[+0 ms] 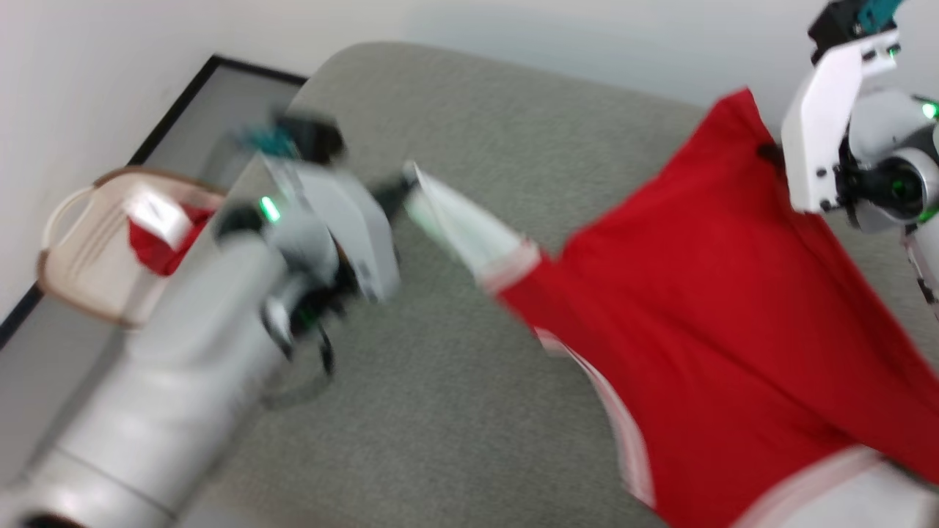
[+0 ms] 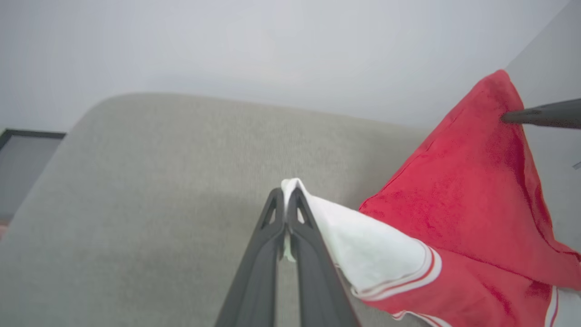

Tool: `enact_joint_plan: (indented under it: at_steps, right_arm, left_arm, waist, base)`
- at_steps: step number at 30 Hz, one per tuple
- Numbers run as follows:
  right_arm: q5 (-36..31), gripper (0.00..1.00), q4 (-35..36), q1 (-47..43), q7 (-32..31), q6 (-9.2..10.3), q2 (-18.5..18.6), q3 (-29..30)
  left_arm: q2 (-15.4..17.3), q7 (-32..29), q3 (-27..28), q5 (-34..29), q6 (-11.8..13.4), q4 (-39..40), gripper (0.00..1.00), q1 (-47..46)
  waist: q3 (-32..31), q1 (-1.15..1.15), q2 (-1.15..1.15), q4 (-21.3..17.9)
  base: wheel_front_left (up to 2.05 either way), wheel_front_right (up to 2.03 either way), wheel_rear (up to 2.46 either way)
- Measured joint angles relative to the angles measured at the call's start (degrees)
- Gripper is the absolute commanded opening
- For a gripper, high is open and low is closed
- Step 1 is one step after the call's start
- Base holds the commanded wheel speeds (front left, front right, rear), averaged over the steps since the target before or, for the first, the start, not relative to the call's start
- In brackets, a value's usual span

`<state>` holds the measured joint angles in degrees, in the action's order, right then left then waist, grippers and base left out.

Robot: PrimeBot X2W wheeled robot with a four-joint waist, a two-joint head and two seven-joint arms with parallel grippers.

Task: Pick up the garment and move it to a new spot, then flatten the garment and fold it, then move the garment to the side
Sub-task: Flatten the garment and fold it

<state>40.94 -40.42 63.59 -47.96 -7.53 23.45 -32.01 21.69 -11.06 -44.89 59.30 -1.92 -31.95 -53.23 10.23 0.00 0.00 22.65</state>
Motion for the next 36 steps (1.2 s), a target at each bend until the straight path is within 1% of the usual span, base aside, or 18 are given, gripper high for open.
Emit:
enact_joint_plan:
  at_steps: [3,6,7,8,9,11,15,16,17,23,28,33,36]
  right_arm:
    - [0.23,0.00,-0.21,1.76,2.79,0.00,-1.00,0.09]
    - [-0.26,0.00,-0.35,4.26,7.01,0.00,-2.25,0.22]
    - [-0.26,0.00,-0.35,4.26,7.01,0.00,-2.25,0.22]
    - [-0.41,0.00,-0.44,4.98,8.34,0.00,-2.68,0.16]
    - [-0.86,0.00,-0.73,6.14,11.51,0.00,-3.46,0.23]
    - [-0.86,0.00,-0.98,6.70,12.50,0.00,-3.86,0.26]
    - [-1.37,0.00,-2.02,8.86,16.29,0.00,-4.85,0.02]
    - [-1.48,0.00,-2.35,9.61,18.01,0.00,-4.92,0.02]
    - [-1.48,0.00,-2.35,9.61,18.01,0.00,-4.92,0.02]
    - [-0.51,0.00,-2.63,11.35,21.72,0.00,-4.38,0.07]
    - [1.10,0.00,-2.45,12.24,22.84,0.00,-3.27,-0.02]
    - [1.33,0.00,-2.18,13.74,24.65,0.00,-2.41,0.11]
    - [1.12,0.00,-2.78,15.00,26.38,0.00,-3.03,0.49]
  left_arm:
    - [1.88,-3.21,0.53,-0.91,0.22,-1.71,0.00,-6.71]
    - [2.80,-4.66,1.08,-2.16,-0.35,-4.05,0.00,-13.45]
    - [2.80,-4.66,1.08,-2.16,-0.35,-4.05,0.00,-13.45]
    - [3.01,-4.79,1.04,-2.83,-0.63,-4.88,0.00,-15.59]
    - [3.36,-4.56,1.40,-3.86,-0.80,-7.10,0.00,-19.69]
    - [3.61,-4.48,1.43,-4.50,-1.12,-8.28,0.00,-21.47]
    - [4.03,-2.78,1.58,-6.83,-1.31,-13.21,0.00,-27.77]
    - [3.74,-2.44,1.76,-7.09,-1.70,-15.51,0.00,-30.31]
    - [3.74,-2.44,1.76,-7.09,-1.70,-15.51,0.00,-30.31]
    - [3.91,-0.16,1.12,-9.39,-3.19,-20.79,0.00,-36.37]
    - [3.56,0.42,0.62,-9.45,-4.22,-23.69,0.00,-38.66]
    - [3.70,1.60,0.23,-9.78,-4.72,-25.72,0.00,-40.69]
    - [3.70,2.92,0.29,-9.92,-4.86,-26.87,0.00,-41.96]
  waist:
    - [-1.24,0.00,0.00,-1.79]
    - [-2.23,0.00,0.00,-3.88]
    - [-2.23,0.00,0.00,-3.88]
    - [-2.52,0.00,0.00,-4.59]
    - [-3.07,0.00,0.00,-6.13]
    - [-3.33,0.00,0.00,-6.88]
    - [-4.28,0.00,0.00,-10.05]
    - [-4.73,0.00,0.00,-11.60]
    - [-4.73,0.00,0.00,-11.60]
    - [-5.89,0.00,0.00,-15.88]
    - [-6.43,0.00,0.00,-18.52]
    - [-5.62,0.00,0.00,-20.01]
    - [-4.08,0.00,0.00,-20.49]
  base:
    - [0.00,0.00,0.00]
    - [0.00,0.00,0.00]
    - [0.00,0.00,0.00]
    - [0.00,0.00,0.00]
    - [0.00,0.00,0.00]
    - [0.00,0.00,0.00]
    - [0.00,0.00,0.00]
    - [0.00,0.00,0.00]
    - [0.00,0.00,0.00]
    - [0.00,0.00,0.00]
    - [0.00,0.00,0.00]
    - [0.00,0.00,0.00]
    - [0.00,0.00,0.00]
